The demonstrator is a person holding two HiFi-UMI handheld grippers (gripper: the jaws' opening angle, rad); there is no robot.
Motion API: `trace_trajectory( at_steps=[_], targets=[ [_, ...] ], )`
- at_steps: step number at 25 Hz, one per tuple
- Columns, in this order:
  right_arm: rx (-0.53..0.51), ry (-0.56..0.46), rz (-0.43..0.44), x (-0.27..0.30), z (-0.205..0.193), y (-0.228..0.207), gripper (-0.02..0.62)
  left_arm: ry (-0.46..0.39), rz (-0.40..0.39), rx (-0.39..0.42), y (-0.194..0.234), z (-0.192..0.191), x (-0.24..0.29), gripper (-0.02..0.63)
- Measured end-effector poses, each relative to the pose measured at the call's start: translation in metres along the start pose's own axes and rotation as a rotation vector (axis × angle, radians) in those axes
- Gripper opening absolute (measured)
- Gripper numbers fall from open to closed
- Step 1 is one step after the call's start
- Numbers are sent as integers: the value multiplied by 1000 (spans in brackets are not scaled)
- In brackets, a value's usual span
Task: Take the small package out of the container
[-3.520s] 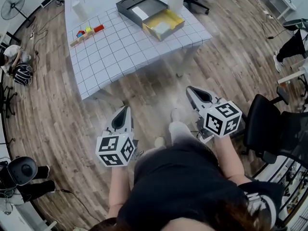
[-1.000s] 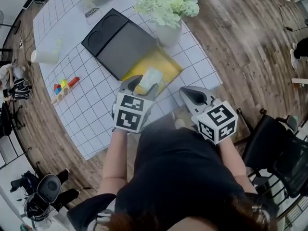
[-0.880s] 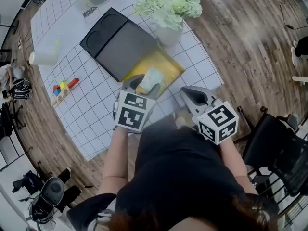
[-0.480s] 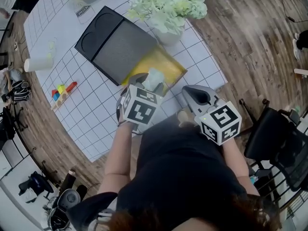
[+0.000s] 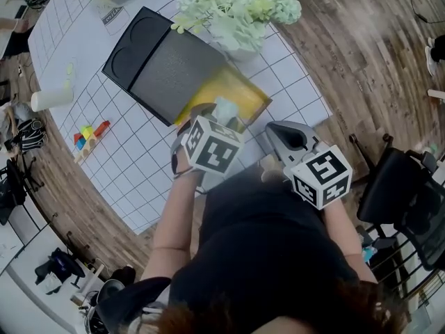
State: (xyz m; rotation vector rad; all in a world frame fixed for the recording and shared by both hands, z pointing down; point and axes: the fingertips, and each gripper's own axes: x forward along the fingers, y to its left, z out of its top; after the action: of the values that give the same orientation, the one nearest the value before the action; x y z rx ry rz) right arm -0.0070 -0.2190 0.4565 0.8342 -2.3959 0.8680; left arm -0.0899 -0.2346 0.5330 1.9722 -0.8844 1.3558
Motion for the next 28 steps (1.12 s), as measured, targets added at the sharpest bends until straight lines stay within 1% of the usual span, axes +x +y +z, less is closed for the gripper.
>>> trace_trajectory(
  at_steps=[4,9,12,13,15,18,22,28],
  targets=[
    [10,6,-1,1,-3,-1,14,42,18,2,4,-1,4,228],
    [16,5,-3,-3,-5,-3,14,61,10,14,0,-1,3,211],
    [14,1,-3,-5,-5,-2,14,60,20,18,-1,0,0,165],
    [13,-1,-3,-6,-5,-2,14,60,25,19,0,0,0,126],
    [10,-5,-2,-7,-5,-1,14,60,30,19,0,-1,-1,116],
    [6,-8,3,-9,-7,0,14,53,37,18,0,-2,-3,101],
    [-1,-12,8,-13,-9,3,14,29,66,20,1,0,-10,55],
    [-21,-25,17,-22,-8,10,14,-17,96,6,-2,0,-24,35]
  ],
)
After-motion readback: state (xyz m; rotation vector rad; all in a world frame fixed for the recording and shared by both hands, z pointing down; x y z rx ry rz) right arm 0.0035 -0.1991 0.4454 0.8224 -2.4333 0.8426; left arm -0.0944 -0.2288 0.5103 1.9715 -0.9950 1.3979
